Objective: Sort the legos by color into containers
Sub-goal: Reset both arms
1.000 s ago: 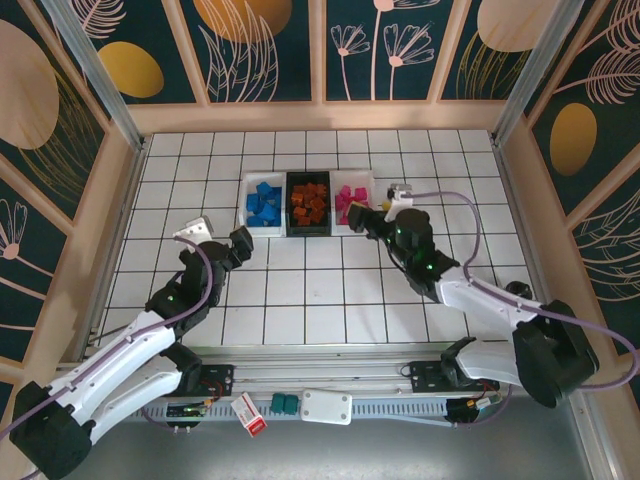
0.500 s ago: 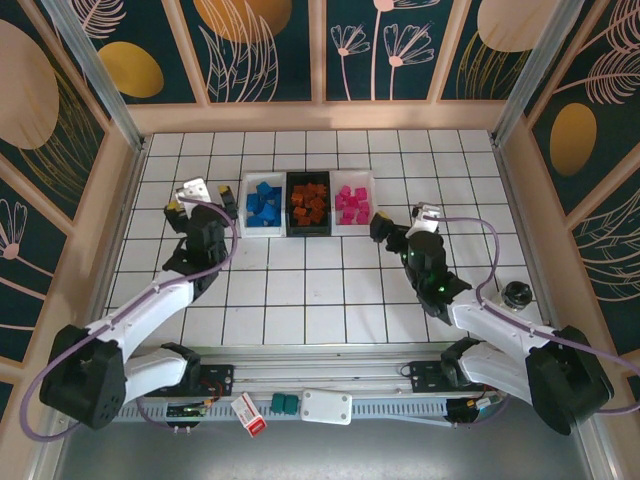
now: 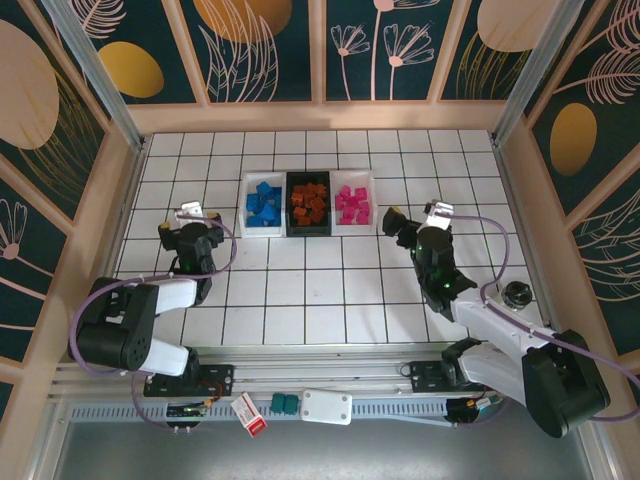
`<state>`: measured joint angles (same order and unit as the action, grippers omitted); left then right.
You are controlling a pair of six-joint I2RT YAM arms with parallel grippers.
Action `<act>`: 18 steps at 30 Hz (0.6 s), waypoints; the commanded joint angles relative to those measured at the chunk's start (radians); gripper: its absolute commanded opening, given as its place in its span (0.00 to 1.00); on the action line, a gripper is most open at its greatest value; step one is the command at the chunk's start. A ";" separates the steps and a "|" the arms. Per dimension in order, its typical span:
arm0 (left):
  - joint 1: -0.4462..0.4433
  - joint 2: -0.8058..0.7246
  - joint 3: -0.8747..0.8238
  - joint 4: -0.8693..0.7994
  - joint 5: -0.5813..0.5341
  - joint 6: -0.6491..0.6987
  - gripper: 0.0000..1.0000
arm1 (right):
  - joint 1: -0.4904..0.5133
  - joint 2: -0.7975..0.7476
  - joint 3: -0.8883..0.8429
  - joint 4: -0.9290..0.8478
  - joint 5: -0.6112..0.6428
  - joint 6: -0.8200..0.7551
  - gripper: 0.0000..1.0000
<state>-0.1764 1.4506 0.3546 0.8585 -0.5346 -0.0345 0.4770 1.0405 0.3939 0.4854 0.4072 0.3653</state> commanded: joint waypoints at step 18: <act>0.143 0.064 -0.135 0.440 0.226 -0.078 0.99 | -0.316 -0.068 -0.133 0.317 -0.081 -0.215 0.99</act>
<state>-0.0391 1.5223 0.2272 1.2285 -0.2863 -0.0731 0.2020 0.9901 0.3092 0.6369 0.3359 0.2245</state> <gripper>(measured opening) 0.989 0.992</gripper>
